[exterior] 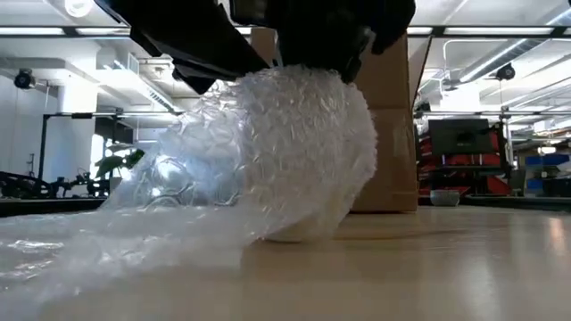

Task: Wrap mug
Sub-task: Wrap the yellow mug with bubble wrap

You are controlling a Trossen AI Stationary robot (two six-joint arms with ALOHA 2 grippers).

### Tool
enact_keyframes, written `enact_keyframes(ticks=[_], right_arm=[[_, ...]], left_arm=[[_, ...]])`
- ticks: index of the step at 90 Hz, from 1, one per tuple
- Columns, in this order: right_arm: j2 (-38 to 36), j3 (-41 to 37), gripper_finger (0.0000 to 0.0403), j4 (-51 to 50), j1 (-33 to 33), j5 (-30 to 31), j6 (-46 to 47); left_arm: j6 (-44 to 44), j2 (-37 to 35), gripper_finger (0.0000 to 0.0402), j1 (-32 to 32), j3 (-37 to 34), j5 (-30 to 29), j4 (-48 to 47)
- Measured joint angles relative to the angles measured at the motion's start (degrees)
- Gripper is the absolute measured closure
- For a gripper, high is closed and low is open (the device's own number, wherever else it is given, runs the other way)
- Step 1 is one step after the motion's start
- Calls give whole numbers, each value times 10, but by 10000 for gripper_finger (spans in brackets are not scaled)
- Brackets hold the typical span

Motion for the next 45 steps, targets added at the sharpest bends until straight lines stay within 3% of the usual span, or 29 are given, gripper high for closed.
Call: enact_keyframes(ticks=[37,45], right_arm=[[-62,40,400,-99,3,0,21],[-71,42,400,-122,4,-26,42]], left_arm=[[-2,-1,402,-1,1,4,-5],[-3,-1,402,0,1,5,-6]])
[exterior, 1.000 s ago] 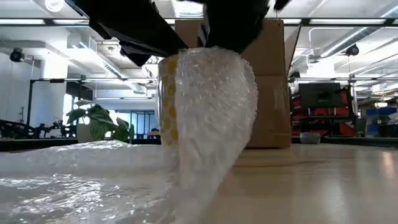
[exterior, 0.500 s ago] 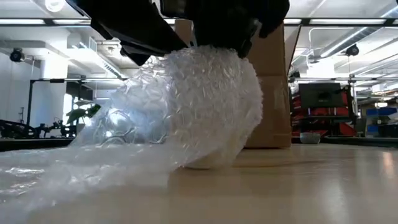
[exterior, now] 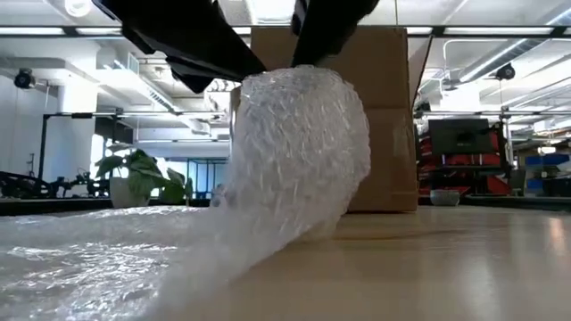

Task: Wrap mug
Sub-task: Wrap the yellow mug with bubble wrap

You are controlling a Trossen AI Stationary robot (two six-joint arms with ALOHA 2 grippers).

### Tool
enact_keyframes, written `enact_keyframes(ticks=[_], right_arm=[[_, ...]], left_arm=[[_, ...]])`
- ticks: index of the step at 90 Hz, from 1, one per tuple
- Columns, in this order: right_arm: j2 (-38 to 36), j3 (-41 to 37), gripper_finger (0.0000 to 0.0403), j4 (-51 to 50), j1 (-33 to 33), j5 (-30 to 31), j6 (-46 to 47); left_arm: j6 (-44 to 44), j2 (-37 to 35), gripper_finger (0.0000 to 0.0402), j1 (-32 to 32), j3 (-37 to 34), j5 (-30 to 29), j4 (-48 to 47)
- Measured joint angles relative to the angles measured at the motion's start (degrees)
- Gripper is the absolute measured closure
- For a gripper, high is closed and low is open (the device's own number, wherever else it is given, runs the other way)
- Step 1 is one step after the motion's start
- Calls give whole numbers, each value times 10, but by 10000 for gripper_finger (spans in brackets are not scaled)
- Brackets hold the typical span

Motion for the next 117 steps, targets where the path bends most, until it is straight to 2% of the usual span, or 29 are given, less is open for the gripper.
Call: enact_keyframes(ticks=[11,89,117], right_arm=[[7,-6,400,-11,4,-28,17],[114,-9,401,76,-26,-18,-73],[76,18,401,32,-23,-17,-78]], left_arm=[[0,0,402,0,0,0,0],[-2,1,402,-1,0,0,1],[4,2,402,0,0,-1,3]])
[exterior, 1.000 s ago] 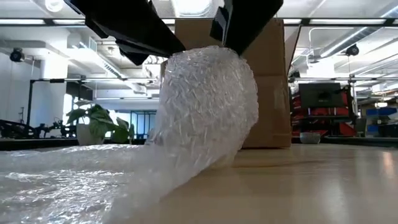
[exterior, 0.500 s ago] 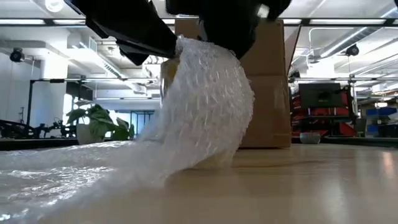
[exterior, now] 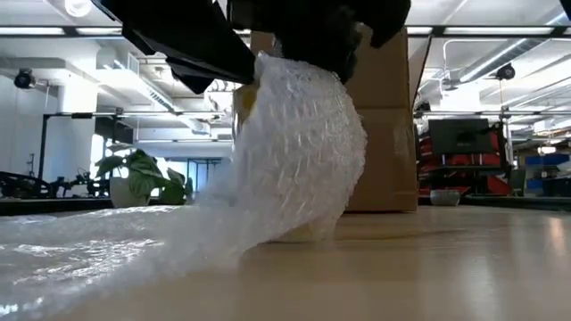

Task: Wrap mug
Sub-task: Wrap the yellow mug with bubble wrap

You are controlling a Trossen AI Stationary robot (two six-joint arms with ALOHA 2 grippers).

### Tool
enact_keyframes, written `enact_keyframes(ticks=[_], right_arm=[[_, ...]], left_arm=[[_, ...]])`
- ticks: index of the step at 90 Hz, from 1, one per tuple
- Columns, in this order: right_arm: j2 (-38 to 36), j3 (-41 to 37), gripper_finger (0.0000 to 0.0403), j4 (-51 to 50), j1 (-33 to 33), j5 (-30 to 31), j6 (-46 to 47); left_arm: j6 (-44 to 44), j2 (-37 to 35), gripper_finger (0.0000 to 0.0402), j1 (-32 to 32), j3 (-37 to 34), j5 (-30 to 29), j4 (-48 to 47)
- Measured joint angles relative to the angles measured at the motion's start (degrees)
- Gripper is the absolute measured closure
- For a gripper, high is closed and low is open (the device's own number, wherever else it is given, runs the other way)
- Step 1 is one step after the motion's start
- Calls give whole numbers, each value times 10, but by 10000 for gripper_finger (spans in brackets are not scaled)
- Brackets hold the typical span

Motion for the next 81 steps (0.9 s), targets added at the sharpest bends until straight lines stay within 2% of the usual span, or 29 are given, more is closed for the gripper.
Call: enact_keyframes(ticks=[16,28,45,54,68,81], right_arm=[[-59,12,400,-43,6,3,27],[-65,9,400,-73,16,3,65],[-81,10,400,-193,46,21,111],[-84,3,400,-225,59,56,144],[-89,-26,400,-211,89,117,195],[-89,-80,400,-188,115,176,257]], left_arm=[[-4,-4,402,0,0,7,-3],[-3,-23,402,0,8,3,-24],[-24,-92,402,-9,33,1,-167],[-83,-131,402,-23,34,2,-257],[-218,-179,402,-65,17,2,-404],[-375,-219,402,-124,-26,2,-438]])
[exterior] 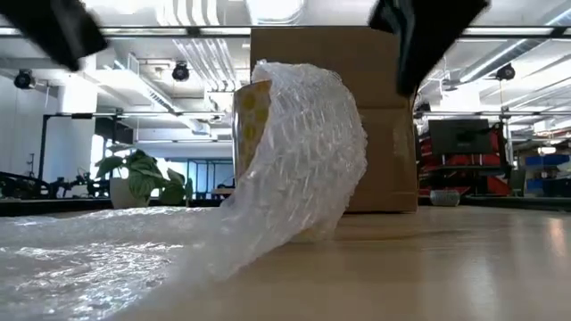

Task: Wrap mug
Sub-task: Wrap the yellow mug with bubble wrap

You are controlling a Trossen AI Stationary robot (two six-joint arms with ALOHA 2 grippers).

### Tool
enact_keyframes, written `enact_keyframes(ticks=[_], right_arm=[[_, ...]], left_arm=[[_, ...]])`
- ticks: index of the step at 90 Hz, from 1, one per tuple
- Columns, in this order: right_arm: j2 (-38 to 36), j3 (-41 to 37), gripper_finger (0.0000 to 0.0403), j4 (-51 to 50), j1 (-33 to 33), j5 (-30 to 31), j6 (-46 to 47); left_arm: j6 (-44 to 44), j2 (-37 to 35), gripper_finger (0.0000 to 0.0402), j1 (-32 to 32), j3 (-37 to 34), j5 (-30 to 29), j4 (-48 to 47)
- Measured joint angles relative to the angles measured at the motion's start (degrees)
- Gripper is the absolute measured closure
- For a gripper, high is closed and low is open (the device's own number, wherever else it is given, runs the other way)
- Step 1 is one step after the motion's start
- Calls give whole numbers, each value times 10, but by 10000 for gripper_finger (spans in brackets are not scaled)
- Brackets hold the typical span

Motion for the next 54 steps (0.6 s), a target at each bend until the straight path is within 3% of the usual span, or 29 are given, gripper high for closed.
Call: enact_keyframes(ticks=[18,27,43,54], right_arm=[[0,-55,400,48,23,19,80],[0,-75,400,89,25,22,84],[0,-91,400,133,27,43,85],[0,-92,400,137,26,65,84]], left_arm=[[-170,-23,400,-70,-68,21,4],[-242,-30,387,-80,-107,62,-1],[-327,-34,317,-93,-166,179,27],[-370,-34,257,-111,-195,223,91]])
